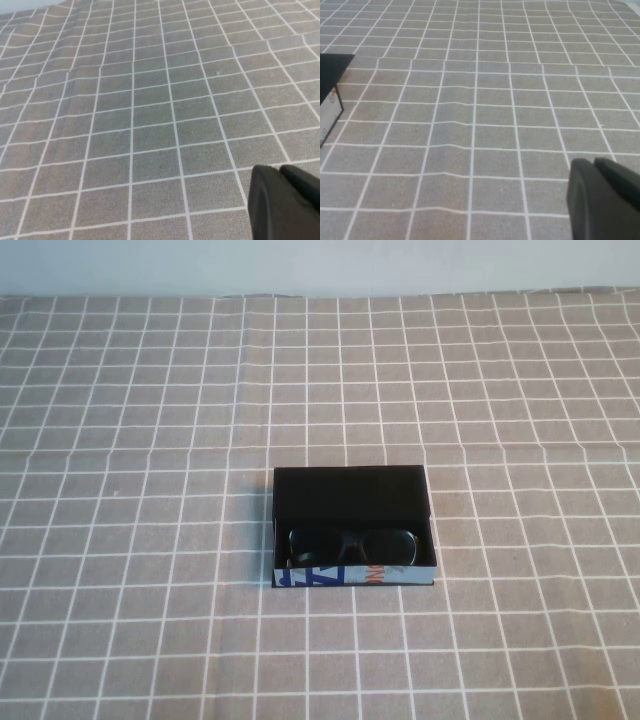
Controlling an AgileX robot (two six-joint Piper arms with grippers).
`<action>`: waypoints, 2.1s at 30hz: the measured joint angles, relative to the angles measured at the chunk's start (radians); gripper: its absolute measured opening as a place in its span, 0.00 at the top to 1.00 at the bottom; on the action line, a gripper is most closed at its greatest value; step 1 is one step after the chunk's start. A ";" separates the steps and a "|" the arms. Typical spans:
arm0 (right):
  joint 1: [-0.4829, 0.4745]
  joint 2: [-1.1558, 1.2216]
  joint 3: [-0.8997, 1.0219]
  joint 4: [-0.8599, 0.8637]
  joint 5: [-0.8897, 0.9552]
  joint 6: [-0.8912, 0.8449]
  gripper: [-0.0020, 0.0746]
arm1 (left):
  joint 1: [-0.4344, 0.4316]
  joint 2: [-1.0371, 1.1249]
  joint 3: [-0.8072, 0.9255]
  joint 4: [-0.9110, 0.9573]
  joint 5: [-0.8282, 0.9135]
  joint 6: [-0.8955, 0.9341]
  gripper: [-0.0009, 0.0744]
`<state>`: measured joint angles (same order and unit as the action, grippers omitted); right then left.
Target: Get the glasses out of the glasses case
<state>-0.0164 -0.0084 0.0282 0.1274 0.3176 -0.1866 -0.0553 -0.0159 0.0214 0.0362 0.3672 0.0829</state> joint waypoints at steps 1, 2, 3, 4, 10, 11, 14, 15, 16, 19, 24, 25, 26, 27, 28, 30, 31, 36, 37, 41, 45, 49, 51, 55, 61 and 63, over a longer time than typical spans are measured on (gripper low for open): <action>0.000 0.000 0.000 0.000 0.000 0.000 1.00 | 0.000 0.000 0.000 0.000 0.000 0.000 0.99; 0.000 0.000 0.000 0.000 0.000 -0.003 1.00 | 0.000 0.000 0.000 0.000 0.000 0.000 0.99; 0.000 0.000 0.000 0.001 0.000 -0.002 1.00 | 0.000 0.000 0.000 0.000 0.000 0.000 0.99; 0.000 0.000 0.000 0.001 0.000 -0.002 1.00 | 0.000 0.000 0.000 0.000 0.000 0.000 0.99; 0.000 0.000 0.000 0.001 0.000 -0.002 1.00 | 0.000 0.000 0.000 0.000 0.000 0.000 0.99; 0.000 0.000 0.000 0.001 0.000 -0.002 1.00 | 0.000 0.000 0.000 0.000 0.000 0.000 0.99; 0.000 0.000 0.000 0.002 0.000 -0.002 1.00 | 0.000 0.000 0.000 0.000 0.000 0.000 0.99; 0.000 0.000 0.000 0.002 0.000 -0.002 1.00 | 0.000 0.000 0.000 0.000 0.000 0.000 0.99; 0.000 0.000 0.000 0.002 0.000 -0.002 1.00 | 0.000 0.000 0.000 0.000 0.000 0.000 0.99; 0.000 0.000 0.000 0.002 0.000 -0.002 1.00 | 0.000 0.000 0.000 0.000 0.000 0.000 0.99; 0.000 0.000 0.000 0.087 0.000 -0.002 1.00 | 0.000 0.000 0.000 0.000 0.000 0.000 0.99; 0.000 0.000 0.000 0.113 0.000 -0.002 1.00 | 0.000 0.000 0.000 0.000 0.000 0.000 0.99; 0.000 0.000 0.000 0.146 -0.002 -0.002 1.00 | 0.000 0.000 0.000 0.000 0.000 0.000 0.99; 0.000 0.000 0.000 0.183 -0.007 -0.002 1.00 | 0.000 0.000 0.000 0.000 0.000 0.000 0.99; 0.000 0.000 0.000 0.214 -0.013 -0.002 1.00 | 0.000 0.000 0.000 0.000 0.000 0.000 0.99; 0.000 0.000 0.000 0.317 -0.046 -0.002 1.00 | 0.000 0.000 0.000 0.000 0.000 0.000 0.99; 0.000 0.000 0.000 0.391 -0.065 -0.002 1.00 | 0.000 0.000 0.000 0.000 0.000 0.000 0.99; 0.000 0.000 0.000 0.838 -0.125 -0.002 1.00 | 0.000 0.000 0.000 0.000 0.000 0.000 0.99; 0.000 0.000 0.000 0.871 -0.133 -0.002 1.00 | 0.000 0.000 0.000 0.000 0.000 0.000 0.99; 0.000 0.000 0.000 0.922 -0.138 -0.002 1.00 | 0.000 0.000 0.000 0.000 0.000 0.000 0.99; 0.000 0.000 0.000 0.877 -0.117 -0.007 1.00 | 0.000 0.000 0.000 0.000 0.000 0.000 0.99; 0.000 0.017 -0.039 0.833 0.002 -0.016 1.00 | 0.000 0.000 0.000 0.000 0.000 0.000 0.99; 0.000 0.082 -0.132 0.738 0.080 -0.027 1.00 | 0.000 0.000 0.000 0.000 0.000 0.000 0.99; 0.000 0.342 -0.387 0.570 0.242 -0.209 1.00 | 0.000 0.000 0.000 0.000 0.000 0.000 0.99; 0.003 0.828 -0.765 0.566 0.607 -0.575 1.00 | 0.000 0.000 0.000 0.000 0.000 0.000 0.99; 0.038 1.004 -0.896 0.534 0.711 -0.629 1.00 | 0.000 0.000 0.000 0.000 0.000 0.000 0.99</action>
<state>0.0211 0.9959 -0.8673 0.6610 1.0287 -0.8160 -0.0553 -0.0159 0.0214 0.0362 0.3672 0.0829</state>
